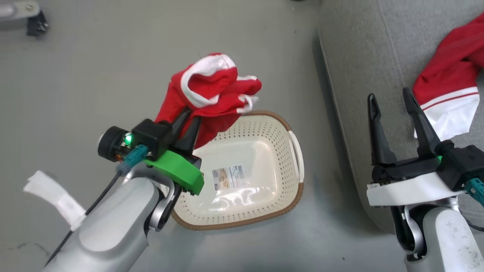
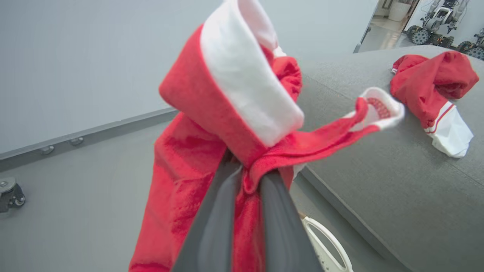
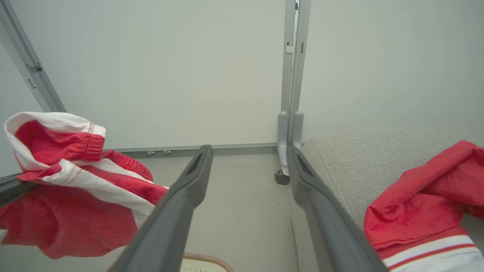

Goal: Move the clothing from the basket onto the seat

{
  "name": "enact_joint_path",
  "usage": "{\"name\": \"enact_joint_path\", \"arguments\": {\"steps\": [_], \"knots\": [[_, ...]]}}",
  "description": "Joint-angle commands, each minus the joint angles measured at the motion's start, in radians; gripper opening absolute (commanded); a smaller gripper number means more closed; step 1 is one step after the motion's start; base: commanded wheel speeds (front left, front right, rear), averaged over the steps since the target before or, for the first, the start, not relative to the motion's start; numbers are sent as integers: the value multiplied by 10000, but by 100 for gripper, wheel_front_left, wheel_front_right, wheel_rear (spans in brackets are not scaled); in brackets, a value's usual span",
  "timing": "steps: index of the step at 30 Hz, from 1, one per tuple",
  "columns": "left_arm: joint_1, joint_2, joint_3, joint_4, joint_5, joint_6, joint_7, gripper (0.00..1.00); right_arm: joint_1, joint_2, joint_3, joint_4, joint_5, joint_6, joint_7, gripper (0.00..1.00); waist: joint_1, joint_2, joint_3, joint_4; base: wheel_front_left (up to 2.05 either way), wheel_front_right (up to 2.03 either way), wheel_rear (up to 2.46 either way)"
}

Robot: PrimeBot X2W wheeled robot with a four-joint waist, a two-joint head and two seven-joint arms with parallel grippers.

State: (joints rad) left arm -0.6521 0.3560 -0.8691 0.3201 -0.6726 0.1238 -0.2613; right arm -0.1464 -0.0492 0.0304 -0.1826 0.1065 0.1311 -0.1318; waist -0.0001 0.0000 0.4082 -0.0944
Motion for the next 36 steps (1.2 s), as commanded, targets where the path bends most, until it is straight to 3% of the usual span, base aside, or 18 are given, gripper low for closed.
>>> {"name": "enact_joint_path", "arguments": {"steps": [1,8,14,24,36], "knots": [[304,105,290,-443,144,113,-42,0,207,-23,-2,-54,-51,-7,85,100,1,0,-913,601,0,0,0],[1329,208,1744,-2321,666,307,-41,0,693,-23,57,-50,-45,-7,409,100,1,0,-1711,843,0,0,0],[2055,70,2562,-3398,984,106,-42,0,1147,-23,122,-65,28,-7,634,100,1,0,-2359,985,0,0,0],[3272,89,3102,-4478,1170,-329,-42,0,1941,-22,213,-179,126,-7,933,100,1,0,-3326,1098,0,0,0],[4549,-34,3392,-5059,1322,-397,-42,0,2710,-22,327,-463,262,-5,1209,100,1,0,-3925,1219,0,0,0]]}}
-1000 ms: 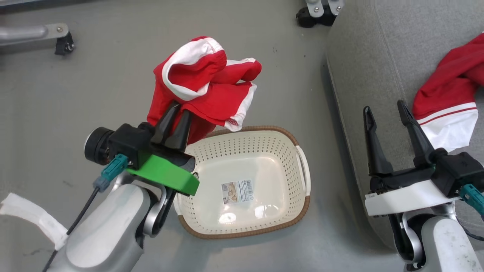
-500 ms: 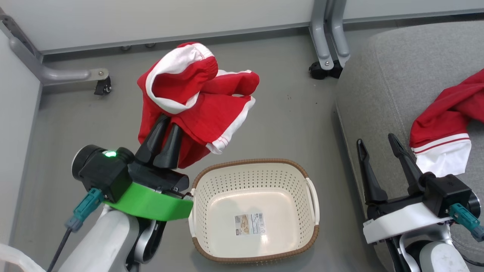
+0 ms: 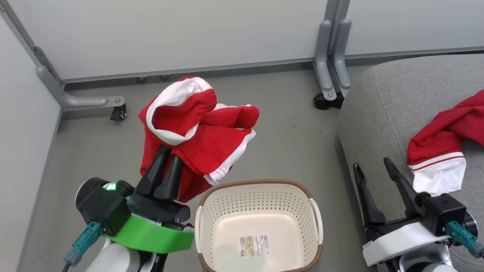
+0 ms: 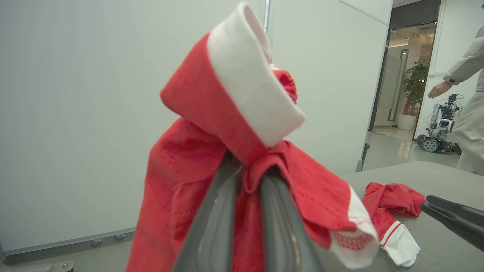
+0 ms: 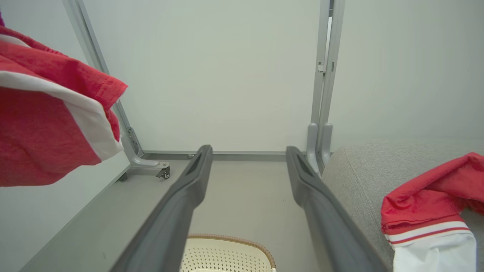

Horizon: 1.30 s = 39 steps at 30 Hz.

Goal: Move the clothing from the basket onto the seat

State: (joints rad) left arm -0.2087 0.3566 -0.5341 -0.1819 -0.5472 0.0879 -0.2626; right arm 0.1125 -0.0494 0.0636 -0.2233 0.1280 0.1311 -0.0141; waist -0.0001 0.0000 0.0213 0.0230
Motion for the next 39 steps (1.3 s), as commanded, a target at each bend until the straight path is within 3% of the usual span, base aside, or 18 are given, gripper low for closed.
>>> {"name": "enact_joint_path", "arguments": {"steps": [1,25,39], "knots": [[172,-65,53,-61,102,-55,-29,0,161,-21,-26,-81,61,-7,36,100,1,0,-79,75,0,0,0],[371,-411,295,57,472,-460,-29,0,-55,-62,556,-40,37,-5,244,100,1,0,-84,213,0,0,0],[-97,-575,-67,213,584,-775,-7,0,-2217,-1001,4590,986,1588,-5,325,100,1,0,306,497,0,0,0]]}}
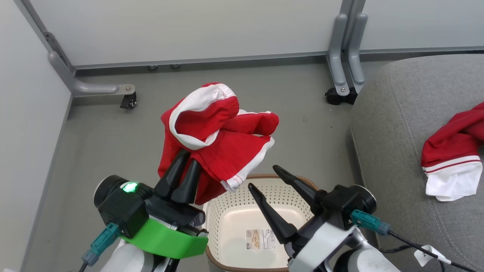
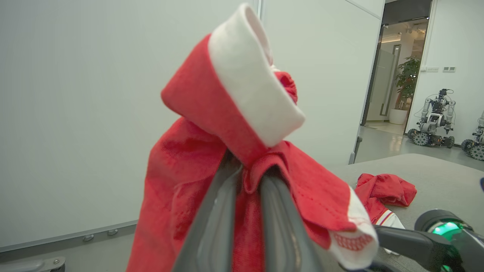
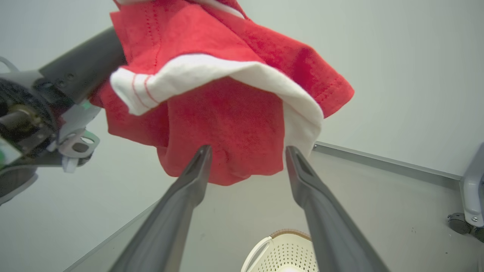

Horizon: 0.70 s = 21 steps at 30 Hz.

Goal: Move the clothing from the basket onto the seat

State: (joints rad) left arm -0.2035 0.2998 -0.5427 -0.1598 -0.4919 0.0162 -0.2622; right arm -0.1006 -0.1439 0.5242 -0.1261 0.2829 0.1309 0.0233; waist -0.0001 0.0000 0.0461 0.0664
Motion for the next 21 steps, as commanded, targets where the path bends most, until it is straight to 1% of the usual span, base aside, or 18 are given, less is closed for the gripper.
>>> {"name": "enact_joint_path", "arguments": {"steps": [1,7,14,21], "knots": [[-188,-35,-34,21,43,-81,-6,0,-403,-39,282,209,167,-3,-170,100,1,0,80,102,0,0,0],[-339,-132,-266,165,27,-217,32,0,-1675,62,1234,1195,676,-3,-641,100,1,0,142,283,0,0,0],[-395,-177,-408,267,-18,-265,71,0,-2846,239,2044,2404,1009,-3,-1049,100,1,0,199,383,0,0,0],[-484,-252,-593,341,-58,-346,90,0,-3726,606,2697,3628,1276,-3,-1622,100,1,0,263,470,0,0,0]]}}
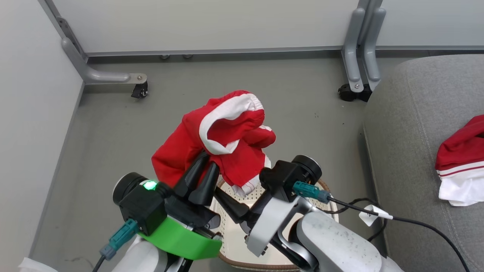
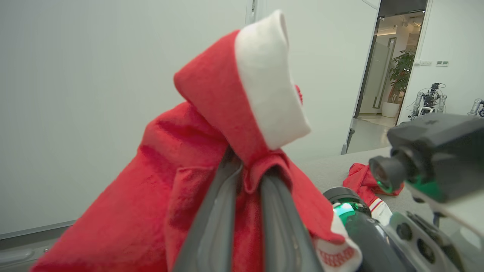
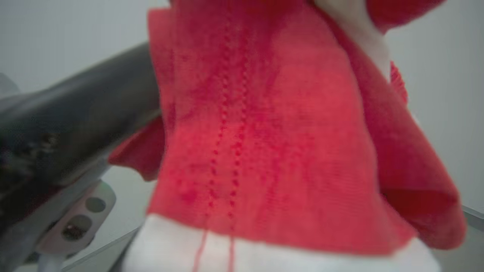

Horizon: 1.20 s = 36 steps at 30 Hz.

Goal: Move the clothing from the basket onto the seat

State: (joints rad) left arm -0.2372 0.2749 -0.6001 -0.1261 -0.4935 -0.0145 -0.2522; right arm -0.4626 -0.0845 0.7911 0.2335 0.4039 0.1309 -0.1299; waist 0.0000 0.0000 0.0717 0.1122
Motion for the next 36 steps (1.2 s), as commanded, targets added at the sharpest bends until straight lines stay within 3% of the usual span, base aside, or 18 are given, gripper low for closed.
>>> {"name": "enact_joint_path", "arguments": {"steps": [1,4,5,6,7,9,34,35,36], "knots": [[-166,-16,-39,10,-59,-54,2,0,-189,49,81,169,106,-3,-166,100,0,0,13,22,0,0,0],[-202,-50,-88,37,-74,-84,8,0,-442,151,219,584,196,-3,-419,100,0,0,26,39,0,0,0],[-200,-56,-101,43,-85,-85,8,0,-513,179,241,682,227,-3,-511,92,0,0,30,39,0,0,0],[-197,-64,-120,51,-94,-85,8,0,-603,208,266,780,277,-3,-620,72,0,0,34,38,0,0,0],[-192,-74,-138,56,-118,-91,9,0,-664,231,303,896,316,-3,-698,40,0,0,37,36,0,0,0],[-199,-87,-162,56,-151,-101,11,0,-788,252,328,1057,398,-3,-858,0,0,0,42,36,0,0,0],[-221,-22,-162,121,-223,113,4,0,-1259,333,698,1835,1007,-3,-1347,0,0,0,24,7,0,0,0],[-211,-36,-124,158,-144,231,21,71,-1270,334,698,1841,1018,-3,-1347,0,0,0,21,11,0,0,0],[-225,-31,-159,165,-102,242,82,100,-1281,334,694,1846,1024,-3,-1352,0,0,0,21,12,0,0,0]]}}
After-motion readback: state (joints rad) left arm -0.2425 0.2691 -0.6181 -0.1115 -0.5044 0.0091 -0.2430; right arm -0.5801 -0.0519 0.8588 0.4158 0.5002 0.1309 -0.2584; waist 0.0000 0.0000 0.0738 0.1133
